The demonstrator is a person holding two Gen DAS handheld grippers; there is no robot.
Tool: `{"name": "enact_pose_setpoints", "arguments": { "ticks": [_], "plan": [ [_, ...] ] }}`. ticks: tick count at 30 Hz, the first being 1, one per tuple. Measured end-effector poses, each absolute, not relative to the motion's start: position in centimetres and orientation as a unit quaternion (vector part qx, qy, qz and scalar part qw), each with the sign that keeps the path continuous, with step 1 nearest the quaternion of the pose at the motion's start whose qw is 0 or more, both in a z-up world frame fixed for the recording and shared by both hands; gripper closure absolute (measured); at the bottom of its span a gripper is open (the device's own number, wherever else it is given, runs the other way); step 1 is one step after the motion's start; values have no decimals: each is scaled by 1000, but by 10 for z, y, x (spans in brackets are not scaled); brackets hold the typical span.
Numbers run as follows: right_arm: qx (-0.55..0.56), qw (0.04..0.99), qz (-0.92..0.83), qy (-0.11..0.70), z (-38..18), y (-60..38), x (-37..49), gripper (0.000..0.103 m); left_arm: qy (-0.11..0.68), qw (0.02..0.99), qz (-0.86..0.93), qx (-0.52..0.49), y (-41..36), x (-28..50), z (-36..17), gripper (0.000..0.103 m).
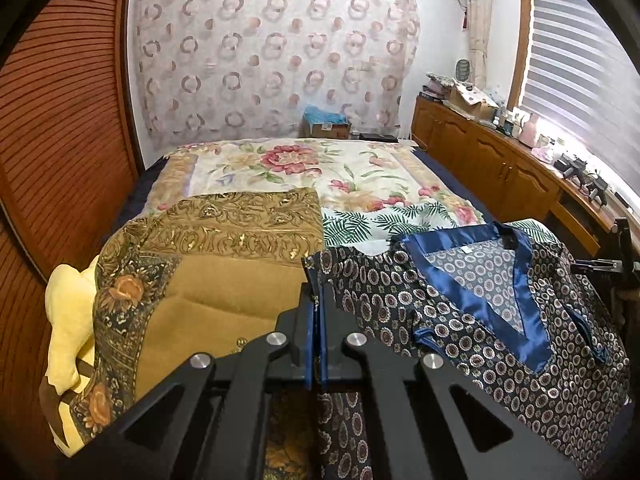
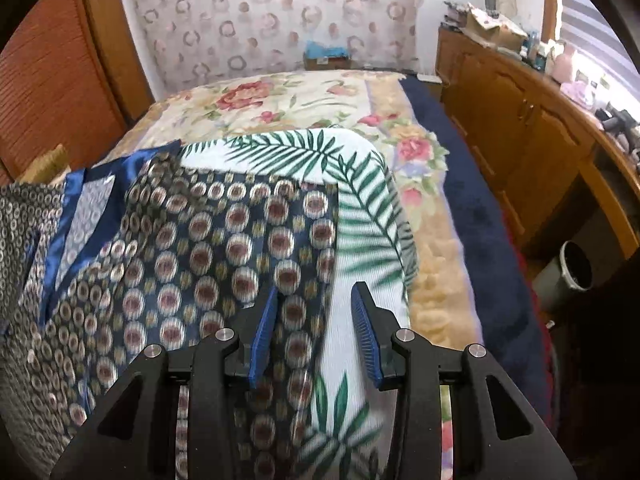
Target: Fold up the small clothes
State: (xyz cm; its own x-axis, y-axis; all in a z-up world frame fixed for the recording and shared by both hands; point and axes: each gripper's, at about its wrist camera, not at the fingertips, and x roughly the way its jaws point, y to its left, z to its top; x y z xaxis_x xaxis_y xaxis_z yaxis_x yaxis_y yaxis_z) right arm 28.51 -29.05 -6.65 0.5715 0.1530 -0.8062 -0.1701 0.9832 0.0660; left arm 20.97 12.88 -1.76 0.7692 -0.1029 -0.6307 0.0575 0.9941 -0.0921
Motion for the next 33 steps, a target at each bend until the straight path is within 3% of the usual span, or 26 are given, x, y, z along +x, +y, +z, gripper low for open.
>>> {"name": "enact_pose_setpoints", "arguments": {
  "ticks": [3, 4, 6, 7, 22, 33],
  "plan": [
    [-20, 882, 101, 459, -65, -286, 300, 65, 328, 944, -34, -30, 129, 215, -14, 103],
    [-26, 881, 107, 460, -65, -283, 303, 73, 323, 945, -32, -31, 129, 216, -11, 103],
    [-36, 875, 131, 465, -63, -275, 309, 101, 312, 949, -28, -32, 131, 220, -4, 103],
    [-48, 875, 137, 462, -61, -270, 311, 102, 308, 951, -27, -32, 132, 222, 0, 103],
    [-85, 936, 77, 332, 39, -258, 364, 103, 258, 966, 18, -17, 147, 281, 58, 103],
    [-80, 951, 119, 275, 57, -249, 294, 103, 233, 972, -25, -3, 126, 187, 56, 103]
  ]
}}
